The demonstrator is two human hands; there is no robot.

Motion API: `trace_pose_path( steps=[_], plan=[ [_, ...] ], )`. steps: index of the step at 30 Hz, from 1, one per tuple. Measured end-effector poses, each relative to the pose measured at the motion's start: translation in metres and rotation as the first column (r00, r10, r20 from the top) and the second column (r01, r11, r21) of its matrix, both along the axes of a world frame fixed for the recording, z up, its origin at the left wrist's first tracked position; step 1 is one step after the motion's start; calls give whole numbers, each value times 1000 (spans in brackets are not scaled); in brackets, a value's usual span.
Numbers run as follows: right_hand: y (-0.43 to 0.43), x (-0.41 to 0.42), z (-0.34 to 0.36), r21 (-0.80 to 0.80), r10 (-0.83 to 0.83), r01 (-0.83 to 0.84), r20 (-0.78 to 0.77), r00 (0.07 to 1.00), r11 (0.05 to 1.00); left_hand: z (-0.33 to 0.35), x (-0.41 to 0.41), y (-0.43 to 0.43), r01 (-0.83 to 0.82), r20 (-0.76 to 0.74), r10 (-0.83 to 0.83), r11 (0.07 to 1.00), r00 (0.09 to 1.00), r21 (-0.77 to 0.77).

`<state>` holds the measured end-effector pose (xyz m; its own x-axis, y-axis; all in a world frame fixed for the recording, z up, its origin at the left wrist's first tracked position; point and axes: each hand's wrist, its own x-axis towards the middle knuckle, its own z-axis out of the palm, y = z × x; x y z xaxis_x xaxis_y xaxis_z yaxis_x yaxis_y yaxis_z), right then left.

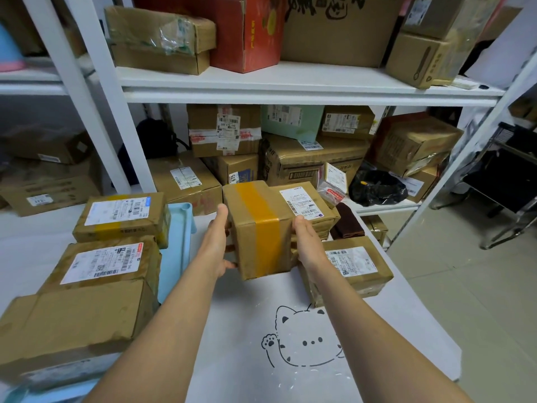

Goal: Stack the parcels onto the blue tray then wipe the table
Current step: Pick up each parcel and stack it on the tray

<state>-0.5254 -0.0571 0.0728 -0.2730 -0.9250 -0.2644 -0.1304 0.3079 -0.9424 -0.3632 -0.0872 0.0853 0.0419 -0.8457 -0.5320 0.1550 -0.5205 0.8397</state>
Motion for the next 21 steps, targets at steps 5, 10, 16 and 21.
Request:
trace_pose_path(
  steps=[5, 10, 16, 21],
  plan=[
    [4, -3, -2, 11, -37, 36, 114, 993, 999, -6, 7, 3, 43, 15, -42, 999, 999, -20],
    [5, -6, -9, 52, 9, -15, 119, 993, 999, -14, 11, 11, 127, -26, -130, 988, 991, -88],
    [12, -12, -22, -1, 110, -110, 94, 989, 994, -23, 14, 19, 224, 63, -216, 954, 974, -197],
    [11, -16, -39, 43, 121, -125, 76, 990, 991, -30, 15, 23, 140, -56, -146, 985, 988, -96]
  ],
)
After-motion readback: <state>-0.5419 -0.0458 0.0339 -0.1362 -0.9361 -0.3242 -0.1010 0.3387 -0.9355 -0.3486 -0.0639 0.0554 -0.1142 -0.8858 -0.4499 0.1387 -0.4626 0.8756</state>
